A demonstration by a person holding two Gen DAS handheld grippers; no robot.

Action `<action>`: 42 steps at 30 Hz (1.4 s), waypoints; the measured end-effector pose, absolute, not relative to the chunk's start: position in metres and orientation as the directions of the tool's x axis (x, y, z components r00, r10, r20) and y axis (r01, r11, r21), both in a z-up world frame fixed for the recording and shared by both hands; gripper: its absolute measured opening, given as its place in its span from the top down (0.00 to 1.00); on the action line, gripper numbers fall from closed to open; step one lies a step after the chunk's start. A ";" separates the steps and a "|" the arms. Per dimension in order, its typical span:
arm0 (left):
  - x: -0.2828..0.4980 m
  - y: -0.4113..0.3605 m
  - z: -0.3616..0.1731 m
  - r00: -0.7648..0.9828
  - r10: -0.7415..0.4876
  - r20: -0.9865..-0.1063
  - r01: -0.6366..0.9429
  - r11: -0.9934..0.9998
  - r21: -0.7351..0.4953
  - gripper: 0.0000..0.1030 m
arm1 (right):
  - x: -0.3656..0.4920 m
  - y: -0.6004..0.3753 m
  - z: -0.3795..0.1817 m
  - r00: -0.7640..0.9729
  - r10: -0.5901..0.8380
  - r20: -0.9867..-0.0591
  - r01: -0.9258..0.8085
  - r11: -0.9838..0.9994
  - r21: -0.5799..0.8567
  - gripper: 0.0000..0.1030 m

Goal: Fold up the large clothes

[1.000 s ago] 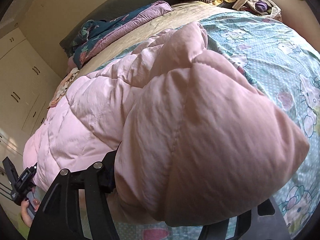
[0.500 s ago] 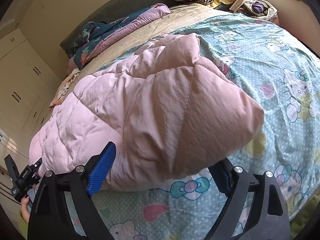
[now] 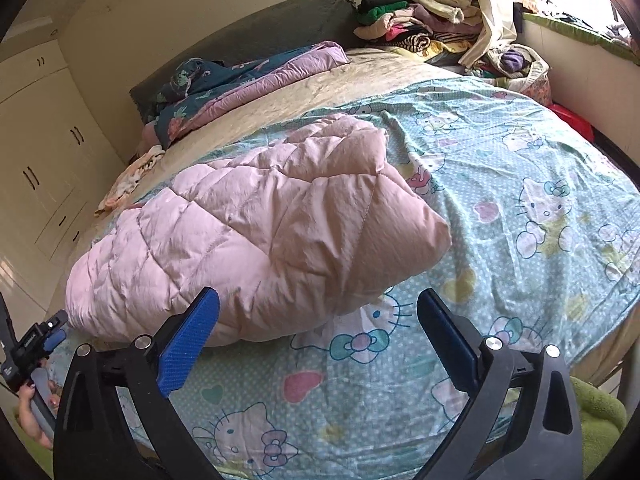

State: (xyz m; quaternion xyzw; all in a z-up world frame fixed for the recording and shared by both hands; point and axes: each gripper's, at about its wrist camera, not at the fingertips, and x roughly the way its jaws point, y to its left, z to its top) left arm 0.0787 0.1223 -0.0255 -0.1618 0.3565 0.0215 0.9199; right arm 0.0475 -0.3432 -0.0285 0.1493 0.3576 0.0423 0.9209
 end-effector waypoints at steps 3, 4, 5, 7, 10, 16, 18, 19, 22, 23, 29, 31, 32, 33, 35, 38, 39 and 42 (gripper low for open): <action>0.067 0.121 -0.014 0.765 -0.079 -0.639 -0.141 0.948 -0.287 0.09 | 0.037 -0.340 -0.018 0.760 0.175 -0.625 0.015 0.958 0.287 0.04; 0.063 0.120 -0.010 0.772 -0.077 -0.631 -0.138 0.949 -0.284 0.09 | 0.033 -0.338 -0.015 0.767 0.173 -0.618 0.008 0.960 0.280 0.04; 0.059 0.119 -0.006 0.778 -0.073 -0.624 -0.136 0.950 -0.281 0.09 | 0.029 -0.335 -0.011 0.773 0.173 -0.610 -0.001 0.962 0.273 0.04; 0.052 0.116 0.002 0.791 -0.070 -0.608 -0.130 0.952 -0.278 0.09 | 0.021 -0.330 -0.001 0.788 0.170 -0.591 -0.019 0.967 0.253 0.04; 0.045 0.110 0.014 0.808 -0.061 -0.587 -0.120 0.957 -0.265 0.09 | 0.009 -0.319 0.014 0.807 0.179 -0.562 -0.054 0.971 0.232 0.04; 0.033 0.099 0.035 0.836 -0.076 -0.543 -0.077 0.964 -0.253 0.09 | -0.012 -0.294 0.038 0.840 0.203 -0.502 -0.127 0.975 0.182 0.04; 0.027 0.095 0.040 0.846 -0.081 -0.528 -0.062 0.967 -0.247 0.09 | -0.020 -0.287 0.046 0.853 0.210 -0.479 -0.147 0.975 0.166 0.04; 0.025 0.091 0.042 0.849 -0.084 -0.522 -0.054 0.968 -0.244 0.09 | -0.023 -0.284 0.049 0.859 0.211 -0.467 -0.154 0.975 0.158 0.04; 0.017 0.081 0.046 0.855 -0.097 -0.509 -0.028 0.972 -0.233 0.09 | -0.034 -0.276 0.058 0.872 0.222 -0.436 -0.176 0.974 0.144 0.04; 0.015 0.077 0.046 0.856 -0.104 -0.506 -0.018 0.973 -0.230 0.09 | -0.037 -0.274 0.061 0.876 0.224 -0.428 -0.181 0.974 0.140 0.04; 0.004 0.053 0.037 0.846 -0.134 -0.517 0.022 0.976 -0.217 0.09 | -0.052 -0.264 0.066 0.885 0.236 -0.401 -0.199 0.971 0.132 0.04; 0.003 0.045 0.031 0.837 -0.147 -0.528 0.035 0.976 -0.216 0.09 | -0.057 -0.261 0.064 0.885 0.239 -0.399 -0.203 0.971 0.129 0.04; 0.003 0.041 0.029 0.832 -0.149 -0.534 0.039 0.976 -0.212 0.09 | -0.058 -0.259 0.063 0.885 0.241 -0.399 -0.206 0.970 0.129 0.04; 0.002 0.038 0.027 0.830 -0.147 -0.539 0.040 0.978 -0.206 0.09 | -0.060 -0.257 0.061 0.883 0.247 -0.400 -0.212 0.969 0.130 0.04; 0.000 0.032 0.022 0.824 -0.149 -0.547 0.049 0.980 -0.192 0.09 | -0.063 -0.253 0.057 0.879 0.246 -0.408 -0.215 0.969 0.122 0.04; -0.003 0.025 0.016 0.822 -0.149 -0.550 0.059 0.982 -0.178 0.09 | -0.065 -0.248 0.047 0.869 0.245 -0.429 -0.219 0.969 0.110 0.04; -0.004 0.023 0.014 0.819 -0.152 -0.554 0.065 0.983 -0.174 0.09 | -0.064 -0.246 0.043 0.864 0.244 -0.441 -0.223 0.970 0.100 0.04; -0.004 0.018 0.009 0.811 -0.157 -0.563 0.075 0.983 -0.166 0.09 | -0.068 -0.244 0.030 0.864 0.216 -0.455 -0.207 0.976 0.071 0.04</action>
